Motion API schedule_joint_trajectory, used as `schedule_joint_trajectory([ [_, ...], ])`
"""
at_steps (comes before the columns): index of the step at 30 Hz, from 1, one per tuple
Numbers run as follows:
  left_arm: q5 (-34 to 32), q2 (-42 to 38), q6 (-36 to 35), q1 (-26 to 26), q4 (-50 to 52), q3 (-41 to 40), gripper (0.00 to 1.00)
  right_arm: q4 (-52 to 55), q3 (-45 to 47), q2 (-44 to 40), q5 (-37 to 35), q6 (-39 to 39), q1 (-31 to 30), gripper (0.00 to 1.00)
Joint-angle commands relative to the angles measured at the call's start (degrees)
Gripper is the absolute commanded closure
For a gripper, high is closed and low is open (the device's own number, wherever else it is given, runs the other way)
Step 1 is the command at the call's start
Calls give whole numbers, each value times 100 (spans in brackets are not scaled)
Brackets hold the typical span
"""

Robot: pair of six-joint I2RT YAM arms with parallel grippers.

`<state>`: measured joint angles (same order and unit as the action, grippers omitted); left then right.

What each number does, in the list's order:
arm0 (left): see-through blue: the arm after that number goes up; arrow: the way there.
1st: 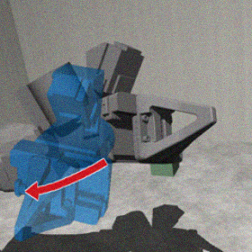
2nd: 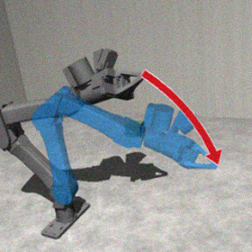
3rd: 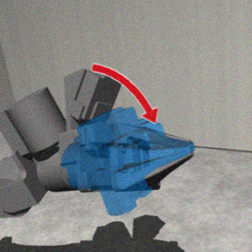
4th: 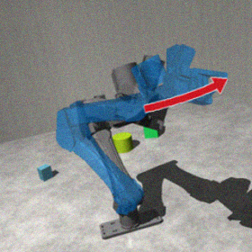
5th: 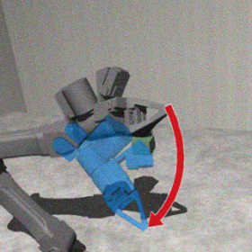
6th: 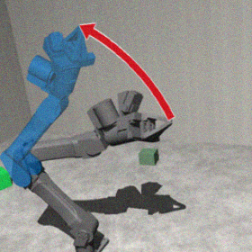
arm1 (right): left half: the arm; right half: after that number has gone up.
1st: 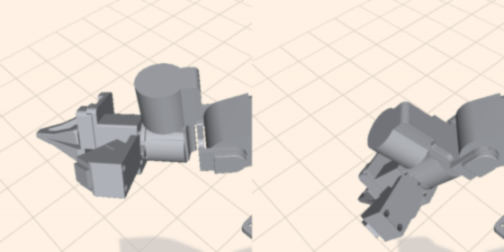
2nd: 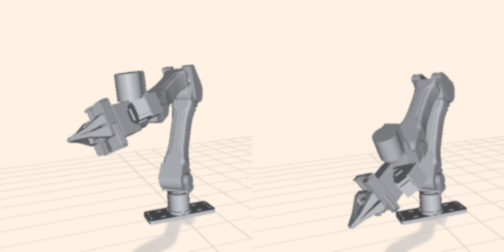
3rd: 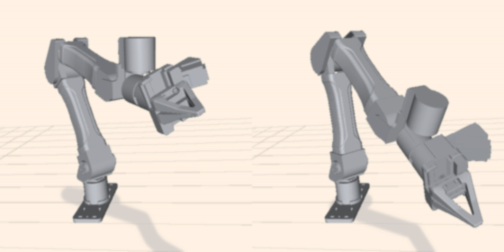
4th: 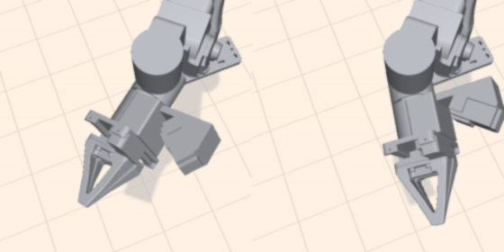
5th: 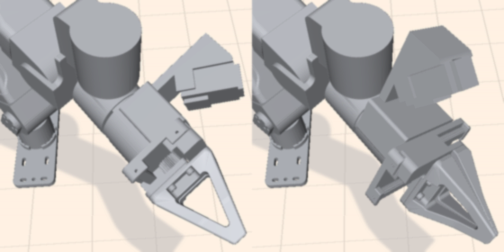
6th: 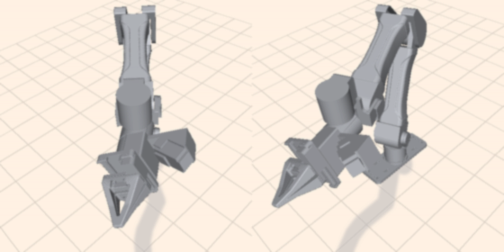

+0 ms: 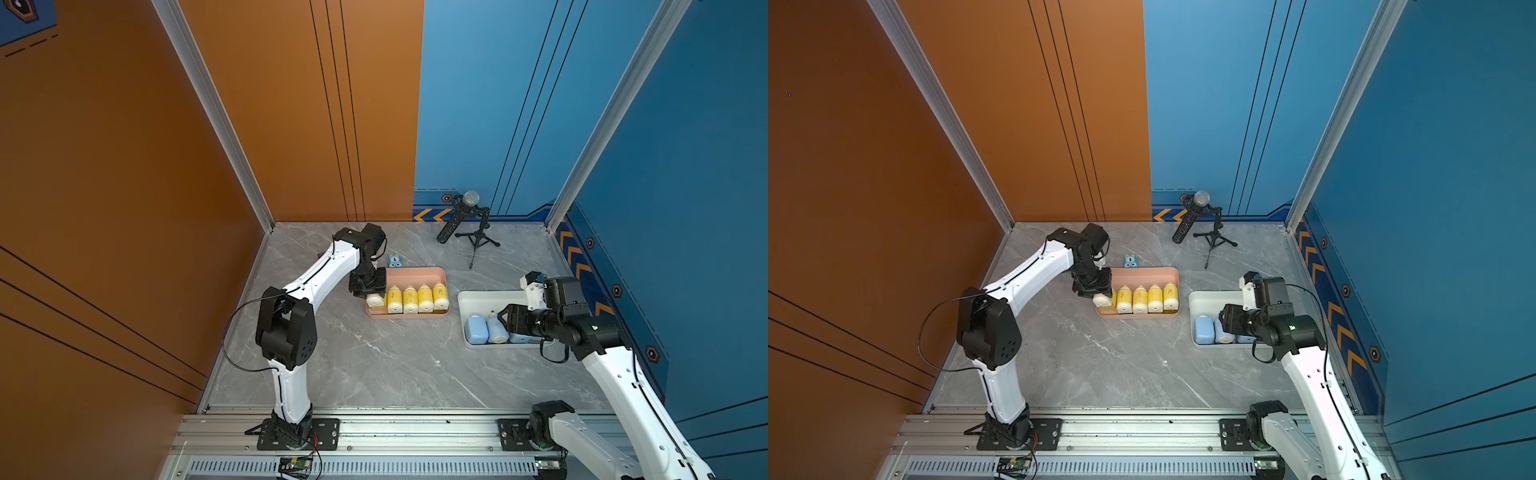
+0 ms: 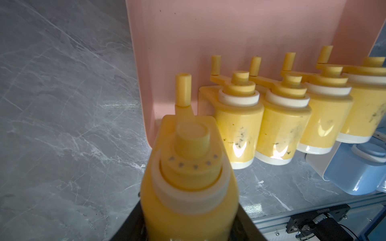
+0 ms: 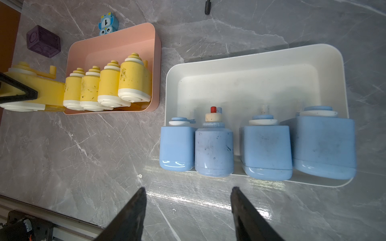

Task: Place the pencil sharpeners by color into the storage box
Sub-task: Place the pencil sharpener in the storage box.

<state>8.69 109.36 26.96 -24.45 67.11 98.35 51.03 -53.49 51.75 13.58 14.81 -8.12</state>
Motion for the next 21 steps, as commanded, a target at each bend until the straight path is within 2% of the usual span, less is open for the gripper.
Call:
schedule_joint_trajectory([
  [1, -196, 95, -33, -56, 100, 226, 66, 228, -66, -29, 84, -46, 39, 35],
  [21, -313, 746, 188, -139, 83, 642, 67, 224, -49, -81, 131, -64, 48, 35],
])
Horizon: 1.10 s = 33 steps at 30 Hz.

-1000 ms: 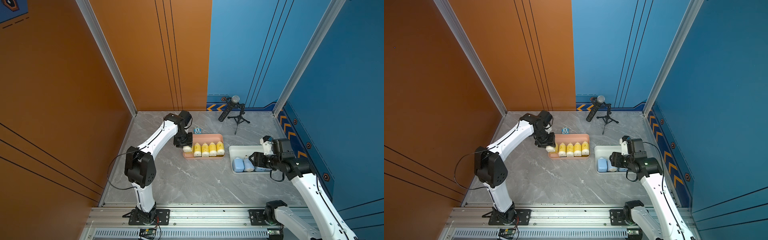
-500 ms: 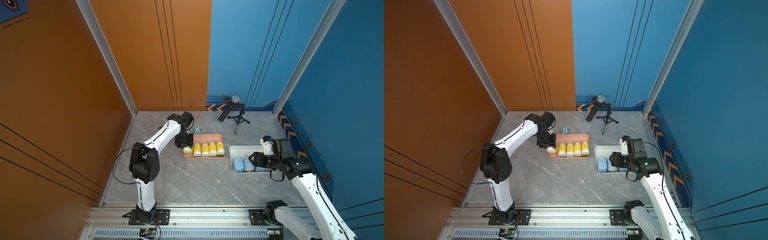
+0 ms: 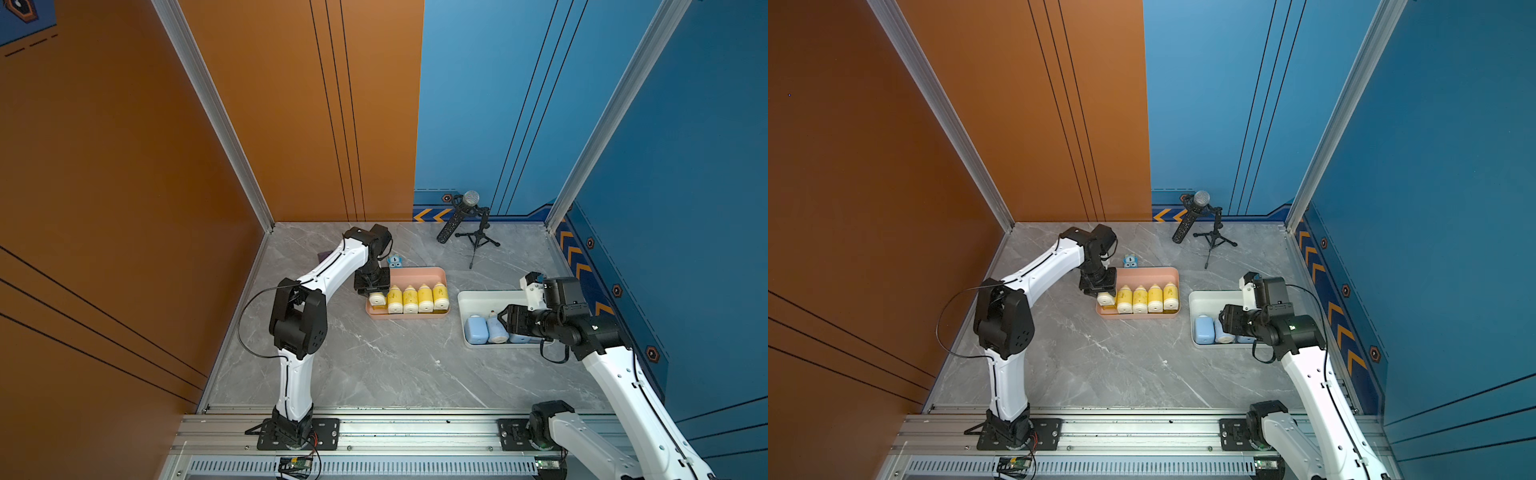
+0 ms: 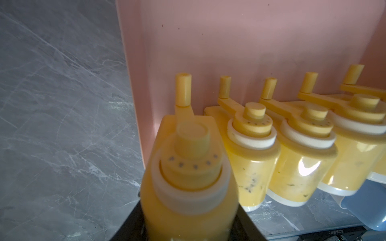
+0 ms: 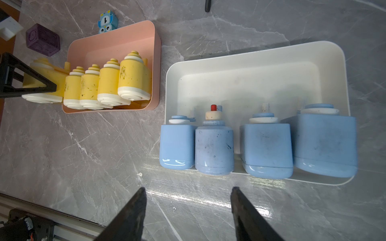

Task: Place the pencil sharpeners by color into the storage box
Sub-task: Place the pencil sharpener in the storage box.

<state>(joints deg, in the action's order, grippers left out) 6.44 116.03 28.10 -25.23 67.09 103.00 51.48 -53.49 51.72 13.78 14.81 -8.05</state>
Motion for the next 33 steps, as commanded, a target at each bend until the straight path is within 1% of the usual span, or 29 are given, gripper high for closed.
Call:
schedule_joint_trajectory([
  [1, -96, 101, 90, -69, 87, 192, 67, 181, -43, -81, 107, -63, 39, 35],
  [33, -191, 427, 169, -107, 90, 264, 67, 178, -47, -110, 133, -69, 35, 35],
])
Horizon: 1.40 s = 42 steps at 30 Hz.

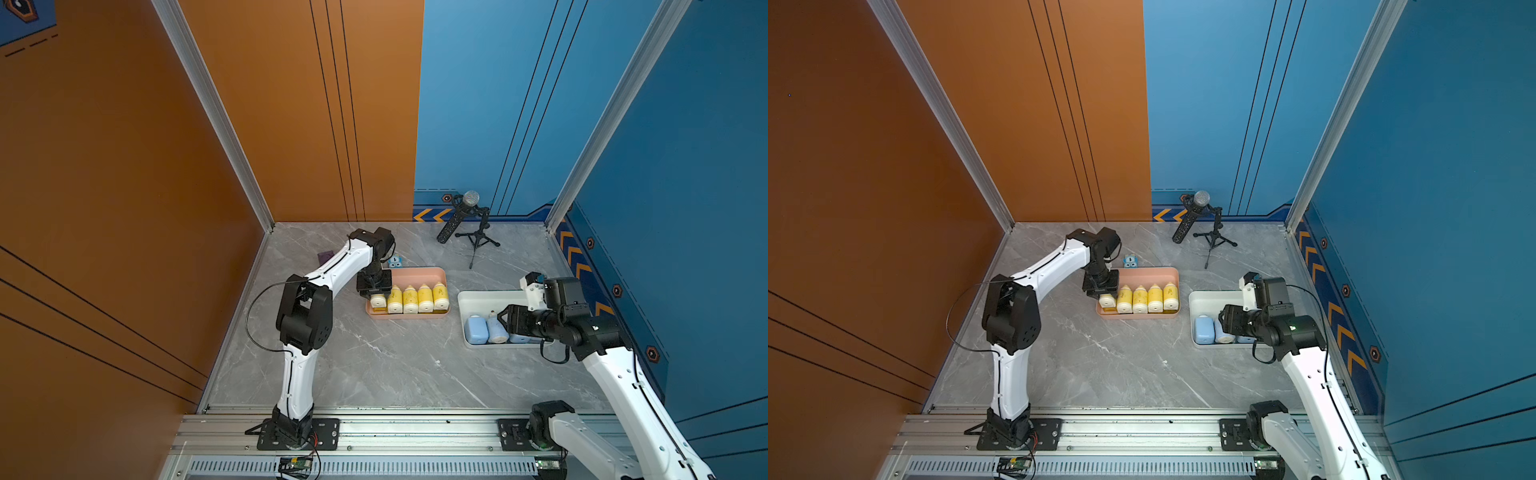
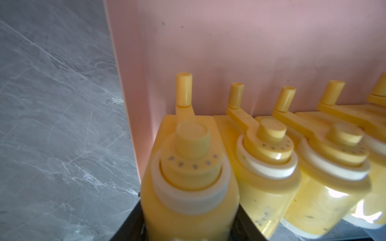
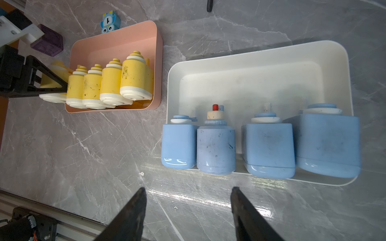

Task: Place the pencil sharpeners by color into the storage box
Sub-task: Place the pencil sharpener in the storage box.

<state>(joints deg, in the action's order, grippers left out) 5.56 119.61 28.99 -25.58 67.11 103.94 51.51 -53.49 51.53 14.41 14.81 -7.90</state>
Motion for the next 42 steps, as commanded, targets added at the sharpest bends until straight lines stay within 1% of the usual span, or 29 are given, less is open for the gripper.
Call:
schedule_joint_trajectory([
  [1, -107, 79, 74, -70, 85, 170, 67, 176, -47, -90, 66, -69, 24, 35],
  [28, -145, 317, 111, -78, 68, 162, 66, 177, -47, -101, 74, -66, 26, 35],
  [32, -160, 335, 114, -78, 69, 145, 63, 175, -46, -108, 76, -71, 22, 35],
  [39, -147, 342, 128, -81, 67, 153, 54, 180, -47, -114, 71, -74, 25, 35],
  [42, -152, 336, 128, -78, 70, 162, 52, 180, -44, -107, 78, -75, 29, 35],
])
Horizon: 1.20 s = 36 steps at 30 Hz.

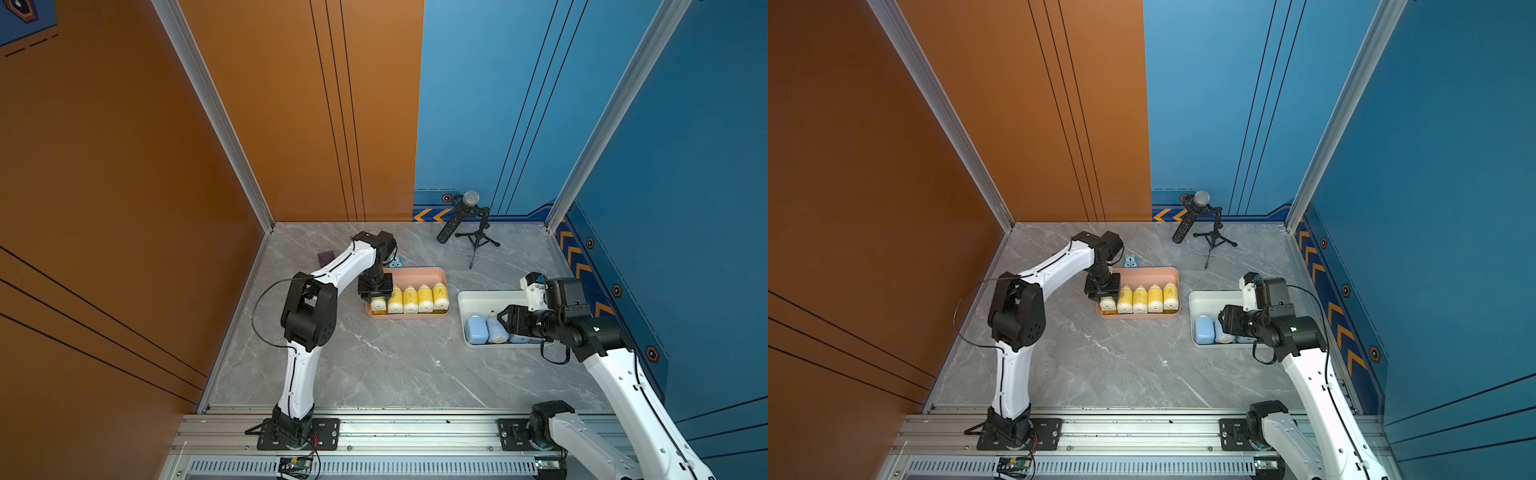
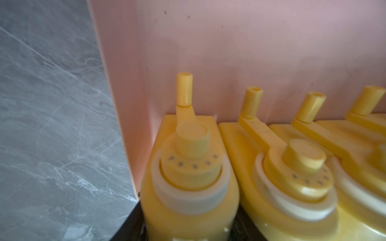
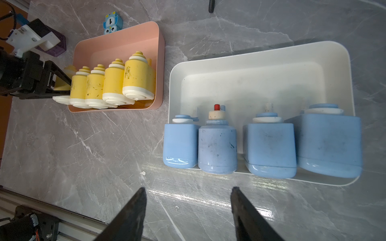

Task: Place the pencil sharpeners by color into the storage box
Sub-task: Place the pencil sharpener in the storage box.

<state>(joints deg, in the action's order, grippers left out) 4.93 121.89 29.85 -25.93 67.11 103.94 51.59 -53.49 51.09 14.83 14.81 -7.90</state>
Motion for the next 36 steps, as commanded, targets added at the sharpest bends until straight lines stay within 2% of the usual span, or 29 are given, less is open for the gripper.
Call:
schedule_joint_trajectory([
  [1, -87, 107, 55, -43, 68, 166, 51, 166, -50, -65, 30, -70, 30, 35],
  [17, -81, 28, 83, -51, 68, 162, 42, 166, -63, -75, 37, -82, 22, 35],
  [36, -142, -440, 194, -67, 76, 130, 41, 157, -56, -66, 38, -89, 20, 35],
])
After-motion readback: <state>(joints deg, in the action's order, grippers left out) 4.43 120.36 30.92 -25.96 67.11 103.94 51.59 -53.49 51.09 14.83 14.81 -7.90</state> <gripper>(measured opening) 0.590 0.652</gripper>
